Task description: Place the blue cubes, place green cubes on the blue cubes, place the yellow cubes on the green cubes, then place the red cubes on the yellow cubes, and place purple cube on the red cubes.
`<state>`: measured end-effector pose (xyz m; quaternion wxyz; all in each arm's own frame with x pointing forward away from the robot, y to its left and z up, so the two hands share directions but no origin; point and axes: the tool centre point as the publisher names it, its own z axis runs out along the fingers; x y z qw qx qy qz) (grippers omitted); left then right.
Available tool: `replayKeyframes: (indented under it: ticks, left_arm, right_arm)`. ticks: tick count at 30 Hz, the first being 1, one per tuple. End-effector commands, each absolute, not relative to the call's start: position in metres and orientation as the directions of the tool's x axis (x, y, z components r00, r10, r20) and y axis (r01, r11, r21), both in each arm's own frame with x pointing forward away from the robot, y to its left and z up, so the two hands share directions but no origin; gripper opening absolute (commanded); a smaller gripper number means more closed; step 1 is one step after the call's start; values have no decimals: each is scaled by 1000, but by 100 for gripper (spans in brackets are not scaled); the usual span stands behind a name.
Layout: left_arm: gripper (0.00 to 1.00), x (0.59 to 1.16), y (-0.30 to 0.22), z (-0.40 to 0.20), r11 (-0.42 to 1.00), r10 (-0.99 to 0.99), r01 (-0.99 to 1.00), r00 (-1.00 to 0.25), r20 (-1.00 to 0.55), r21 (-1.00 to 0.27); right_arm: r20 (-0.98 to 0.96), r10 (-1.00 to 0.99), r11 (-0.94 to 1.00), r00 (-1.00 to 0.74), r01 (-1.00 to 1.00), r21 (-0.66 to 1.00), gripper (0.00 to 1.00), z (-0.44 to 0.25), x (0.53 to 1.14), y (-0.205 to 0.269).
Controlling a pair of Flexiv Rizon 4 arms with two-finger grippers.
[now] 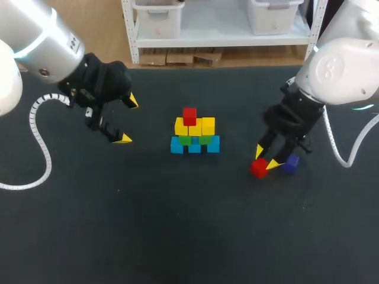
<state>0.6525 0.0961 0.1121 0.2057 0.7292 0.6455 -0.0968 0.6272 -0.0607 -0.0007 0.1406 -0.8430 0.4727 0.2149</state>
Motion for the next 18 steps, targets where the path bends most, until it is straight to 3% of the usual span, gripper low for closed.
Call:
replayKeyframes:
  ticks: [1, 6, 18]
  left_arm:
    - [100, 653, 97, 112, -85, 899, 981, 152, -410, 176]
    - [100, 653, 97, 112, -85, 899, 981, 152, -410, 176]
    - [100, 653, 97, 112, -85, 899, 981, 152, -410, 176]
  right_arm:
    - [-486, -762, -473, 428, -880, -35, 0, 6, 629, -63]
    - [-412, -876, -295, 251, -954, 45, 0, 21, 644, -64]
    - [-376, -926, 3, -19, -999, 43, 0, 53, 679, -48]
